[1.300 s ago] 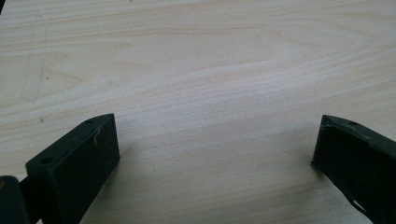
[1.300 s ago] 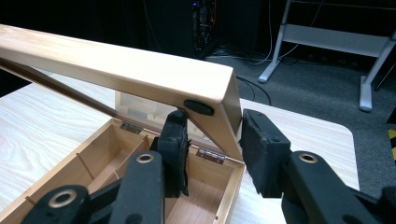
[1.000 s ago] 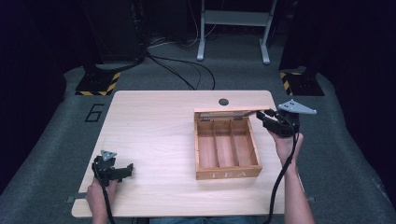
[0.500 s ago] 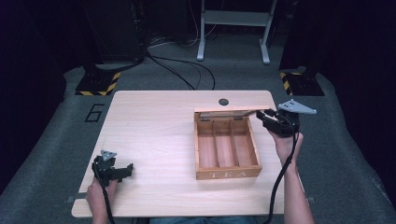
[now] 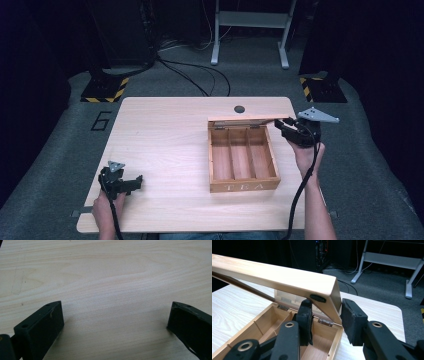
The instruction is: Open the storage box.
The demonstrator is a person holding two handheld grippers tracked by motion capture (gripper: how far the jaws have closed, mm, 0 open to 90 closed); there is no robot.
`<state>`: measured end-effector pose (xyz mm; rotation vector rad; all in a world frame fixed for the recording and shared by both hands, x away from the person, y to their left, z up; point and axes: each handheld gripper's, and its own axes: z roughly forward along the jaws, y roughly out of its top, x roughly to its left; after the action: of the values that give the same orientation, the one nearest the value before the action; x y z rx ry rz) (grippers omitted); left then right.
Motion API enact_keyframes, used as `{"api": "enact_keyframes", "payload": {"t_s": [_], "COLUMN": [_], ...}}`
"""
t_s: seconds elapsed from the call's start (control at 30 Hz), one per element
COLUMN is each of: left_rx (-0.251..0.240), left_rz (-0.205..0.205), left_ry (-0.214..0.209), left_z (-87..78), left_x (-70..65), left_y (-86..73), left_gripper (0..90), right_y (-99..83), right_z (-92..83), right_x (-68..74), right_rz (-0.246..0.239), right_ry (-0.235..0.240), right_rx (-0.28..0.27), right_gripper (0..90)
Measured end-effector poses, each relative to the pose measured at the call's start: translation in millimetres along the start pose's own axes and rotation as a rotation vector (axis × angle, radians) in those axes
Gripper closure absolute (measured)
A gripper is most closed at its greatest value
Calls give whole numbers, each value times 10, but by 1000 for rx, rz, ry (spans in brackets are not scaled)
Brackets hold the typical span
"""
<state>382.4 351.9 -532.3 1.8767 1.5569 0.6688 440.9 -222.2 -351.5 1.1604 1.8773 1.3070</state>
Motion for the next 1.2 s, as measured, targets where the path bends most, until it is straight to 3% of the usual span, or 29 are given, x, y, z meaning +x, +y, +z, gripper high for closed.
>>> {"api": "enact_keyframes", "payload": {"t_s": [0.67, 1.2], "left_rx": [0, 0], "left_rz": [0, 0], "left_ry": [0, 0], "left_z": [0, 0], "left_x": [0, 0], "left_y": [0, 0], "left_gripper": [3, 3], "right_y": [-116, -390], "right_z": [-66, -166], "right_x": [46, 108], "right_rz": [-8, 7], "right_ry": [-1, 22], "right_rx": [2, 20], "right_gripper": [606, 577]}}
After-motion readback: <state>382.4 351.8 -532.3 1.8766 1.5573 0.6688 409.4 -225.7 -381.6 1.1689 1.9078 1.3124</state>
